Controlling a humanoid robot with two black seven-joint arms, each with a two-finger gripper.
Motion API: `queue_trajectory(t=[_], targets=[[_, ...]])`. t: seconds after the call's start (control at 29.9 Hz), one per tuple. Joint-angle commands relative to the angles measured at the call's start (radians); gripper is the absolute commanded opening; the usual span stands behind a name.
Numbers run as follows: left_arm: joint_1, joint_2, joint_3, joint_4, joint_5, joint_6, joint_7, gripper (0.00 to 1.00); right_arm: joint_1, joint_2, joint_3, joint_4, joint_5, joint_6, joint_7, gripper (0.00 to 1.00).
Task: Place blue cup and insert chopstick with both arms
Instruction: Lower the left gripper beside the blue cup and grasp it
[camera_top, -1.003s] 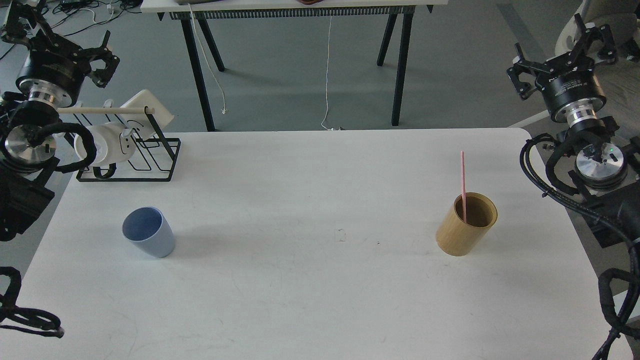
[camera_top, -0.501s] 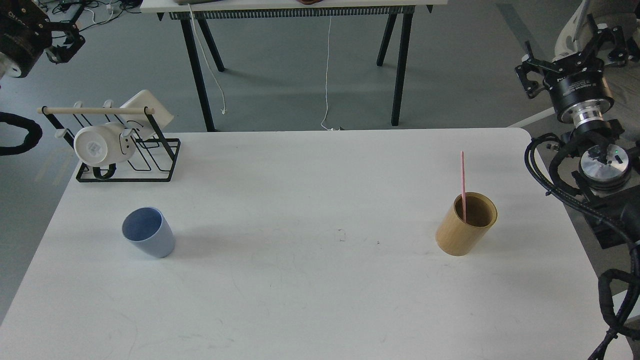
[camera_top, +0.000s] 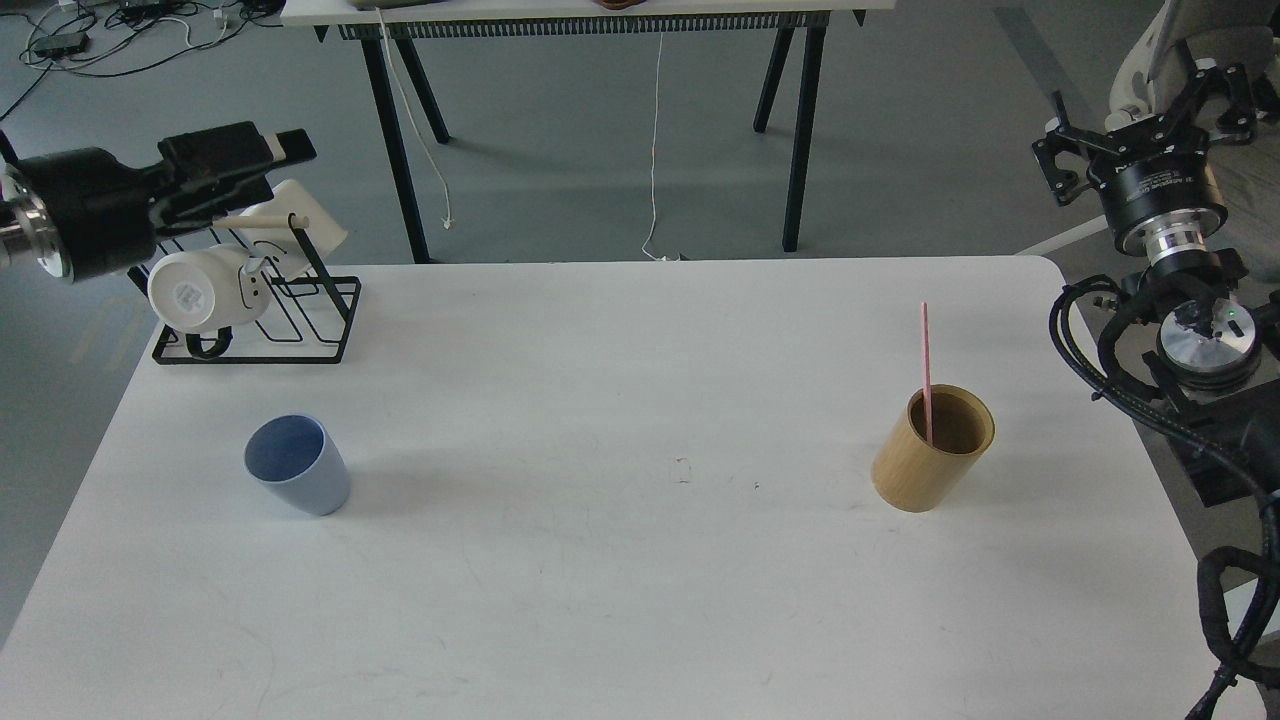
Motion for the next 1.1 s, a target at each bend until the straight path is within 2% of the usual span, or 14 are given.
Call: queue_trajectory(t=[0.0, 0.07, 0.2, 0.33, 0.47, 0.74, 1.0, 1.07], targets=[[0.088, 0.019, 0.001, -0.022, 0.247, 0.013, 0.0, 0.93, -0.002, 0.0, 0.0, 0.0, 0.0, 0.0, 0.002, 0.99], [0.146, 0.022, 0.001, -0.022, 0.387, 0.079, -0.004, 0.93, -0.006, 0.0, 0.001, 0.0, 0.0, 0.0, 0.002, 0.99], [0.266, 0.029, 0.001, -0.022, 0.594, 0.174, -0.068, 0.93, -0.006, -0.003, 0.001, -0.001, 0.0, 0.0, 0.002, 0.99], [0.327, 0.019, 0.001, -0.019, 0.706, 0.28, -0.076, 0.92, -0.006, -0.001, 0.005, 0.0, 0.0, 0.0, 0.002, 0.99], [0.35, 0.0, 0.035, 0.001, 0.812, 0.337, -0.072, 0.81, -0.006, -0.001, 0.005, 0.0, 0.0, 0.0, 0.002, 0.99], [0.349, -0.073, 0.053, 0.074, 0.895, 0.363, -0.062, 0.72, -0.006, -0.008, 0.015, 0.0, 0.0, 0.0, 0.002, 0.99], [0.346, -0.097, 0.073, 0.113, 0.895, 0.361, -0.07, 0.39, -0.006, -0.001, 0.02, 0.0, 0.0, 0.0, 0.002, 0.99], [0.346, -0.111, 0.073, 0.134, 0.895, 0.361, -0.076, 0.34, -0.006, -0.001, 0.021, 0.0, 0.0, 0.0, 0.002, 0.99]])
